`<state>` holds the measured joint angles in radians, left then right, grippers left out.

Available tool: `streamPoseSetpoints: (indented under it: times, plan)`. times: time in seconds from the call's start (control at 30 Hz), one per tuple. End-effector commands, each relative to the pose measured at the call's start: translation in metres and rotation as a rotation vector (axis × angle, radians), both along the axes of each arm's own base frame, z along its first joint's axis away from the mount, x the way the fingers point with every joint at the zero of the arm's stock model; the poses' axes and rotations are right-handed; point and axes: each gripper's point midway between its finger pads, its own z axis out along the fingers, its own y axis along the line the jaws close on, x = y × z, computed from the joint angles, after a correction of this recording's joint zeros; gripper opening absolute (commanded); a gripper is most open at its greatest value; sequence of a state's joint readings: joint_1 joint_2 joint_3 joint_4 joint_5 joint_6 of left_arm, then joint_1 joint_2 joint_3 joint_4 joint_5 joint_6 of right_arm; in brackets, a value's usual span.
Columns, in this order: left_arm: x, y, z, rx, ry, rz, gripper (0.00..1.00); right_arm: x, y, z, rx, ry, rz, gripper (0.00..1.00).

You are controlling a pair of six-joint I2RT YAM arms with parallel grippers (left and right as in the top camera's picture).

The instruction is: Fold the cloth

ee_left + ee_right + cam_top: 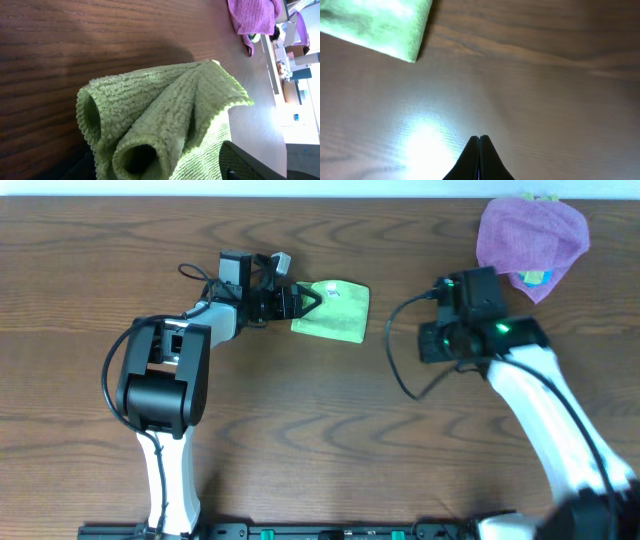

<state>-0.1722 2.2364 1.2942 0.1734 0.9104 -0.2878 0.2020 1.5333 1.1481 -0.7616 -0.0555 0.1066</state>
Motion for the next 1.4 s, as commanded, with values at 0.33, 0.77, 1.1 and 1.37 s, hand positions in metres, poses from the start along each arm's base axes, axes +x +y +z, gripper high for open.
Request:
streamPoseSetpoints:
  times: [0.33, 0.77, 1.1, 1.37]
  plan:
    - [-0.059, 0.022, -0.106, 0.163, 0.329, 0.077, 0.74, 0.052, 0.050, -0.066, 0.172, -0.001, 0.040, 0.02]
    - [-0.065, 0.022, -0.109, 0.169, 0.362, 0.075, 0.74, 0.079, 0.077, -0.098, 0.222, -0.056, 0.033, 0.01]
    - [-0.072, 0.023, -0.110, 0.169, 0.392, 0.069, 0.74, 0.088, 0.082, -0.112, 0.238, -0.073, 0.019, 0.02]
    - [-0.073, 0.020, -0.108, 0.153, 0.396, 0.060, 0.73, 0.090, 0.083, -0.116, 0.247, -0.075, 0.009, 0.01]
